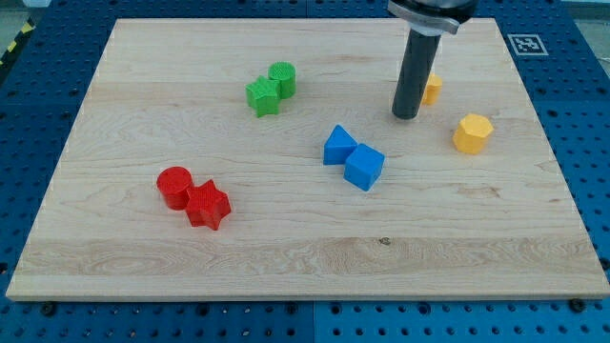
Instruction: Move the heart towards the top side
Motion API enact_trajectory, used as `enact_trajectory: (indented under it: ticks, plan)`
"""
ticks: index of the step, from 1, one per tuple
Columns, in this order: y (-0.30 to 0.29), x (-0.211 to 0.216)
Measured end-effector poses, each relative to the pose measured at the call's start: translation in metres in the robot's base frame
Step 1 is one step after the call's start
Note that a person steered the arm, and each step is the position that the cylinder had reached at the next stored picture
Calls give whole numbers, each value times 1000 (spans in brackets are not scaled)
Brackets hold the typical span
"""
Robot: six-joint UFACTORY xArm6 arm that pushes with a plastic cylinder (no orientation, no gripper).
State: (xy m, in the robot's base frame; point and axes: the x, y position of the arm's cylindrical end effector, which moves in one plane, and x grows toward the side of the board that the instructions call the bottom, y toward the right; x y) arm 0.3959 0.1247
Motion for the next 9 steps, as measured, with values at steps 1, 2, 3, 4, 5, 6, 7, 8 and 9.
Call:
enact_trajectory:
  ticks: [1, 2, 3, 4, 5, 6, 7, 8, 9]
  plan:
    - [16, 3]
    - [37, -4]
    - [35, -30]
    - [28, -44]
    - [13, -44]
    - [10, -44]
    - [10, -48]
    - [10, -66]
    - [10, -67]
